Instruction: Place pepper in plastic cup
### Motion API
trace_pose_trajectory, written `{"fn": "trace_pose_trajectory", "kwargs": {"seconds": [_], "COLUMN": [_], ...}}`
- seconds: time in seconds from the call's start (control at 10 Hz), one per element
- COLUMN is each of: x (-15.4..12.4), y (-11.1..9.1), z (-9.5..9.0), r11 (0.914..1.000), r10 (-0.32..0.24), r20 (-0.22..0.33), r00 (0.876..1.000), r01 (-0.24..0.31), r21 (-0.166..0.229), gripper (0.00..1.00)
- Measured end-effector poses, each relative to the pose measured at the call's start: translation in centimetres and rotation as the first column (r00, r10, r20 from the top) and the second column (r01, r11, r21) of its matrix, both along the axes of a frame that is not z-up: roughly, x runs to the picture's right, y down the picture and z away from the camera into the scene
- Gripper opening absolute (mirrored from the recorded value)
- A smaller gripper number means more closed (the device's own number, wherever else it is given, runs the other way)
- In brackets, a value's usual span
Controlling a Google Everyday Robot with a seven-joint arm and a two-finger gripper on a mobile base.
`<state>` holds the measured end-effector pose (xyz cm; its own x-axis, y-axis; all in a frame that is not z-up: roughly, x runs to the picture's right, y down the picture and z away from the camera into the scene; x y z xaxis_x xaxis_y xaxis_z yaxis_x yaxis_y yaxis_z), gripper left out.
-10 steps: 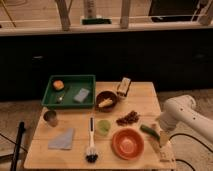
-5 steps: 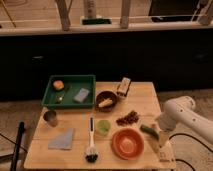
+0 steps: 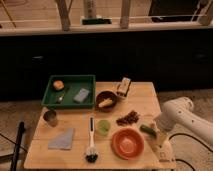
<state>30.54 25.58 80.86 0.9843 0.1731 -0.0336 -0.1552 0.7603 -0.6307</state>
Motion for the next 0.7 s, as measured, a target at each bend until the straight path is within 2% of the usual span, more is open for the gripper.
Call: {"fn": "trace_pose_trajectory", "kwargs": {"seconds": [0.4,0.7], "x": [-0.51,-0.72], "y": [0.43,0.24], "z": [1.05,0.99], "r11": [0.9997,0.9995], "r10": [0.011,0.009], "r20": [-0.003,-0.003], "r00": [1.0,1.0], "r01": [-0.011,-0.009], "r21": [-0.023,-0.029], "gripper": [0.41,0.11]}}
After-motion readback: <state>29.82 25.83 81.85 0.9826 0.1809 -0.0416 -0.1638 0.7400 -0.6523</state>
